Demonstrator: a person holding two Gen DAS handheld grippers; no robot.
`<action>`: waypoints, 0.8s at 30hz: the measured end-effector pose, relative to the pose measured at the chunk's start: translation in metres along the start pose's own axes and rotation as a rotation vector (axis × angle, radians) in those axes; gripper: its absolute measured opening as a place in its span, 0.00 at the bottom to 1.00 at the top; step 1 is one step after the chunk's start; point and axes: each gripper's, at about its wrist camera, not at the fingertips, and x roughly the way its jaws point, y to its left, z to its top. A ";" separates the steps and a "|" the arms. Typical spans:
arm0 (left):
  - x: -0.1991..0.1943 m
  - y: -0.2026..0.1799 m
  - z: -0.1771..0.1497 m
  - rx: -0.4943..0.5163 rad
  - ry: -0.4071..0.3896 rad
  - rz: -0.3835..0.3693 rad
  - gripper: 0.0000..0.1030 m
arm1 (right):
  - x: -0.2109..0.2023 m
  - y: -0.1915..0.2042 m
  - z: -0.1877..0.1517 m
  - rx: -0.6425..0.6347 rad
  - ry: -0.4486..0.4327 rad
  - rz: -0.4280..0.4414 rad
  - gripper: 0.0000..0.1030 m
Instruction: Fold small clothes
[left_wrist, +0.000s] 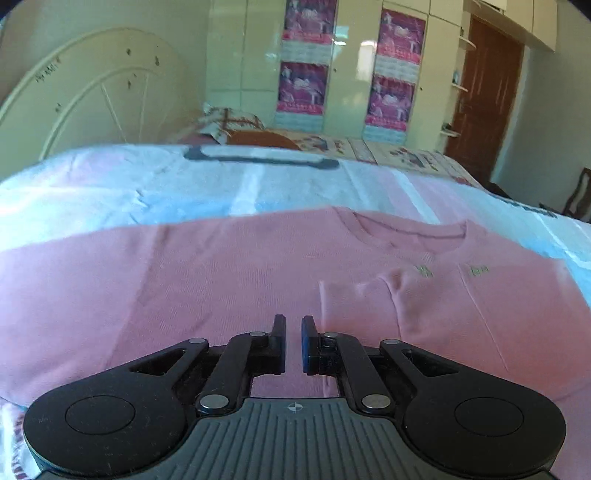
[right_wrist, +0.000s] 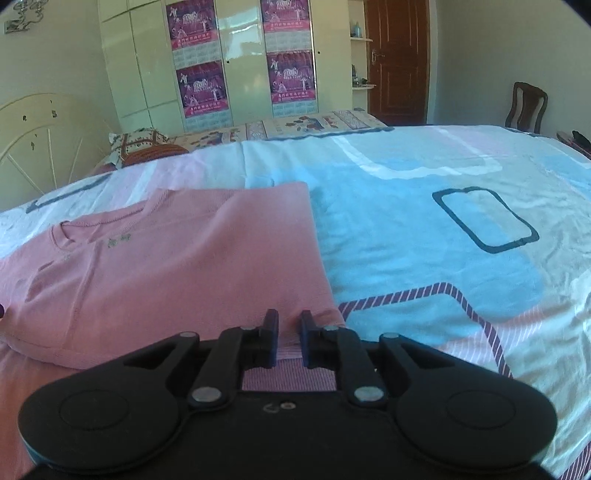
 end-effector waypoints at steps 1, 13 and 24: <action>-0.001 -0.001 0.004 -0.012 -0.012 -0.027 0.15 | 0.001 -0.001 0.003 0.006 -0.006 0.013 0.15; 0.049 -0.077 0.021 0.190 0.025 -0.105 0.38 | 0.094 0.055 0.066 -0.176 0.013 0.192 0.10; 0.025 -0.059 0.014 0.101 -0.003 -0.103 0.45 | 0.092 -0.007 0.080 -0.057 0.009 0.089 0.21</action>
